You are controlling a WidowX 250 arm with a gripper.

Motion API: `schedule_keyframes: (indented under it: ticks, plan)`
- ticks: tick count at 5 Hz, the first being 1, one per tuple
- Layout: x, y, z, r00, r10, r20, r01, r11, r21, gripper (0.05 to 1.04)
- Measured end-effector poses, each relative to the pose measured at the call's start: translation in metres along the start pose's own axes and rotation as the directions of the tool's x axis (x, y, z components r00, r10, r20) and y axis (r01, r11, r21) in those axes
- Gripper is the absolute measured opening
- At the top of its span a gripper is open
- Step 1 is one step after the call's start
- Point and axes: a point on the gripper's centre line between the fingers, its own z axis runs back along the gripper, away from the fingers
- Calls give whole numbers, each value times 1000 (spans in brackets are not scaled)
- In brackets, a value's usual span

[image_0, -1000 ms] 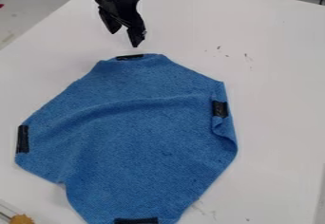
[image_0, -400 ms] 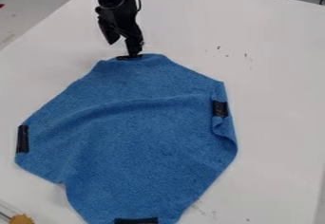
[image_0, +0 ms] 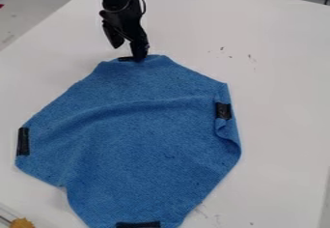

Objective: Fold the cloth from top to bottom.

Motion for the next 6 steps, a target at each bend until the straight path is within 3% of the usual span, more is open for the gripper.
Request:
schedule_keyframes:
  ticks: [3, 4, 6]
  plan:
    - [-4, -4, -12, 1000, -8, -29, 8, 1000, -5, 984]
    - [-5, -5, -14, 999, -4, -39, 4, 1000, -13, 886]
    - [-7, -12, -14, 998, -7, -55, 7, 1000, -12, 349]
